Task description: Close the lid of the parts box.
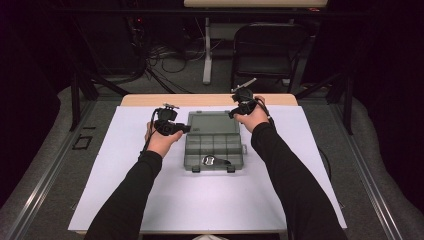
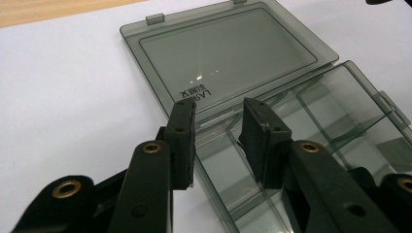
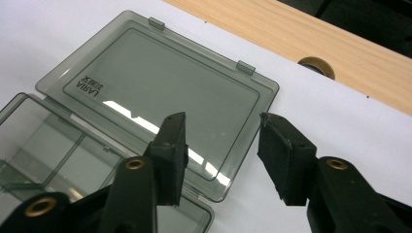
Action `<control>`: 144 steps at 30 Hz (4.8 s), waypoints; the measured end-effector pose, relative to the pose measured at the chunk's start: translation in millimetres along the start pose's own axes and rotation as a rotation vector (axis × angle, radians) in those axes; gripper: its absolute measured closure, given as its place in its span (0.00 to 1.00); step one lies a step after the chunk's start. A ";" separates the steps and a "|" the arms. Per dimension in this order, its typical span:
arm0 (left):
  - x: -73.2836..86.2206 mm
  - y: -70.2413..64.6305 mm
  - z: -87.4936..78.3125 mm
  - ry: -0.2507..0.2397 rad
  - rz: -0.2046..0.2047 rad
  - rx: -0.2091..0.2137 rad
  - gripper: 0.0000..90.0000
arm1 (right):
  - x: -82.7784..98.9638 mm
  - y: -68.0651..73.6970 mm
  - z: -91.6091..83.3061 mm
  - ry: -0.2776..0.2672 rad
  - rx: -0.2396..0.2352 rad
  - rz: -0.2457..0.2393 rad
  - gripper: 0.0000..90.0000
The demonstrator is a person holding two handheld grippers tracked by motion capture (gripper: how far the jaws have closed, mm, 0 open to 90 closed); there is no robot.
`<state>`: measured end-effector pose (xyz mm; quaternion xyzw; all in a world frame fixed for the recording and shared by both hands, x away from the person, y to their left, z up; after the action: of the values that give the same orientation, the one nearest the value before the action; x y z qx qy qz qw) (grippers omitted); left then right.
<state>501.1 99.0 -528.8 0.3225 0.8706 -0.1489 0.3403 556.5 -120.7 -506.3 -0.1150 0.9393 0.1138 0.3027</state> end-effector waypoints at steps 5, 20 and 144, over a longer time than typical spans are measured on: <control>3.0 -0.4 6.4 0.015 0.002 -0.008 0.76 | 3.3 -4.2 8.3 0.030 0.006 0.017 0.60; 13.7 -1.3 16.6 0.071 -0.030 -0.033 0.85 | 11.0 -9.9 25.4 0.044 -0.003 0.056 0.64; 30.3 -4.2 27.8 0.106 -0.032 -0.055 0.95 | 47.4 -19.8 71.2 0.137 -0.134 0.310 0.39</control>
<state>495.1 96.4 -569.5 0.3067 0.8962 -0.1133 0.3000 563.3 -126.3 -593.6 0.0040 0.9545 0.2133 0.2084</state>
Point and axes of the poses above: each handheld gripper's, and its own axes: z roughly forward along the jaws, x roughly out of its underside, y roughly to its left, the point moved 7 cm from there along z, roughly forward along the jaws, and after that the axes turned 15 degrees about z, right-handed, at the moved point
